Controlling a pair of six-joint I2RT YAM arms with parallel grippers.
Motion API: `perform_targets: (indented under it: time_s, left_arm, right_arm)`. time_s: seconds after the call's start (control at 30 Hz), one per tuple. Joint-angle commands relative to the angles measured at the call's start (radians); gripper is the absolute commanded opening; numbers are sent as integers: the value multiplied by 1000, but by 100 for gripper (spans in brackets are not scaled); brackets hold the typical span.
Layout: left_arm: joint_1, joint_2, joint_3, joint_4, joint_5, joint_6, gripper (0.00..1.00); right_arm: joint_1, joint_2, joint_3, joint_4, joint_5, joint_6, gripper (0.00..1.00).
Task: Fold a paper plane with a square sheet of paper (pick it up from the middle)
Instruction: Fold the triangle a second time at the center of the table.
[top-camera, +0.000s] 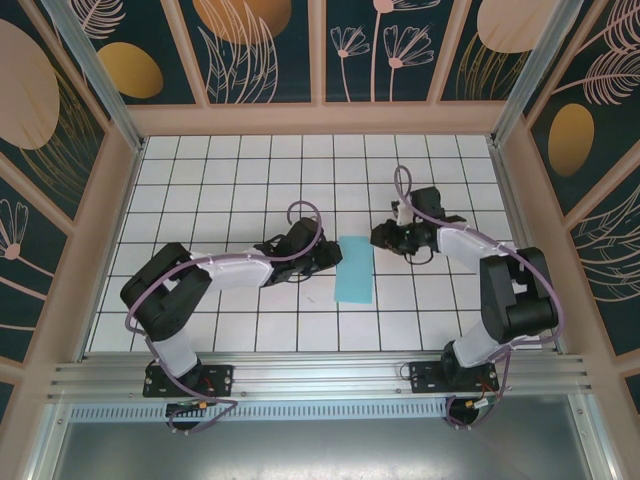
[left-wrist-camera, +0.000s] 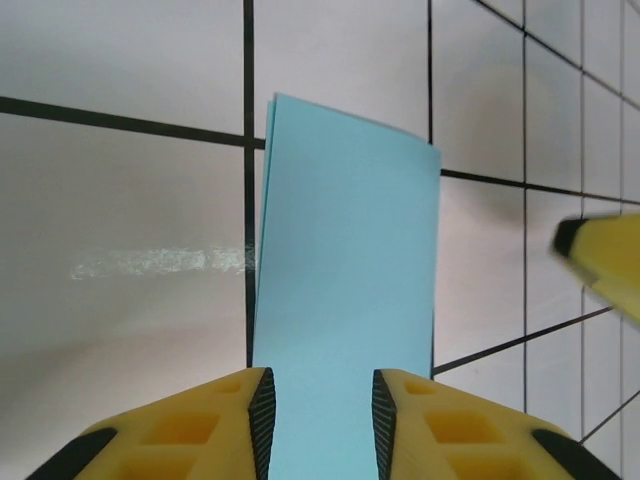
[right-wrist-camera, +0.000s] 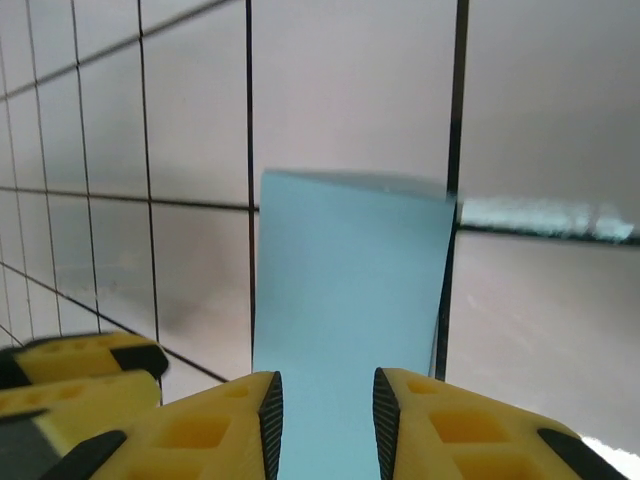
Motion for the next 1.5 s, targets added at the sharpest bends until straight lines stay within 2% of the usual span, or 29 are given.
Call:
perform_targets:
  time_s: [0.0,0.2,0.87,1.47]
  left_arm:
    - [-4,-14,-41,61,-27,-35,38]
    - [-3,11,-70,128,15,-62,42]
    - [-3,94,1,55,67,-32,46]
    - [-4,157,64,2,149,-5,47]
  right_arm:
    - [68,-32,-61,-11,51,47,32]
    - [106,-34,-137,47,22,78,34]
    - [107,-17,-175,39,79,68,34]
    - [81,-12,-224,93,57,83,30]
